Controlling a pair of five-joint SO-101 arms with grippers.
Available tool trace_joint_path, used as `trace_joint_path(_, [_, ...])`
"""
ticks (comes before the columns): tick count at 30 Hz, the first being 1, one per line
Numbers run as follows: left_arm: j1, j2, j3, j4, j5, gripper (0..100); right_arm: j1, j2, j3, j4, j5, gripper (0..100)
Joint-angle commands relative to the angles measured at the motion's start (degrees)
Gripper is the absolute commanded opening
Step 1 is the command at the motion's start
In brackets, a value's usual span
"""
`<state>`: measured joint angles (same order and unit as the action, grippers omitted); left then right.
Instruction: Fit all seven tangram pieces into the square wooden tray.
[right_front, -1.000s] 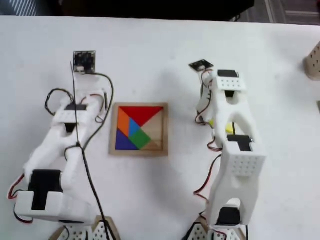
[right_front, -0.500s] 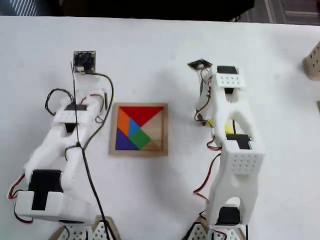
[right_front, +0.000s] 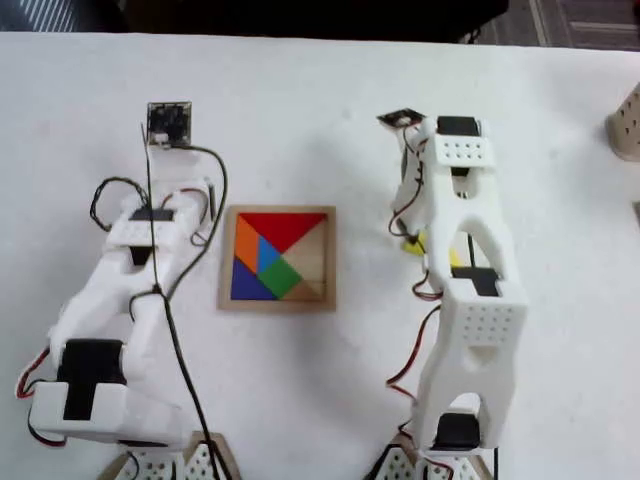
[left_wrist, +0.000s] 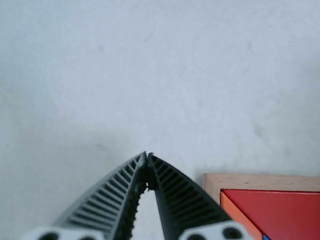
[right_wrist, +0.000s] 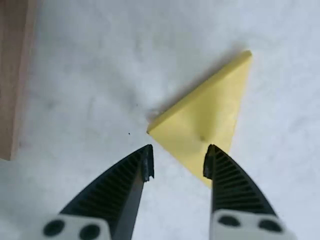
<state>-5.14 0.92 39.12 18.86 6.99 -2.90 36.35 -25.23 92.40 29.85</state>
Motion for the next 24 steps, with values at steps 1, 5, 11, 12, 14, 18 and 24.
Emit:
trace_joint_path(1, [-0.31,-0.92,-3.78,-1.05,-0.53,2,-0.22,-1.45,-1.93,0.13,0.18,17.1])
trace_joint_path(5, [-0.31,-0.92,-3.78,-1.05,-0.53,2,-1.19,-1.27,-1.32,0.4,0.35,31.0])
trace_joint_path(11, [-0.31,-0.92,-3.78,-1.05,-0.53,2,-2.68,-1.27,7.12,-6.02,2.9,32.6])
trace_joint_path(12, [-0.31,-0.92,-3.78,-1.05,-0.53,2,-2.68,-1.27,8.88,-7.96,2.81,32.6])
trace_joint_path(14, [-0.31,-0.92,-3.78,-1.05,-0.53,2,-3.21,-1.27,11.69,-10.77,2.29,32.7])
trace_joint_path(18, [-0.31,-0.92,-3.78,-1.05,-0.53,2,-2.59,-1.36,12.66,-11.91,1.58,32.7])
trace_joint_path(24, [-0.31,-0.92,-3.78,-1.05,-0.53,2,-2.24,-1.54,12.57,-12.88,0.88,32.6])
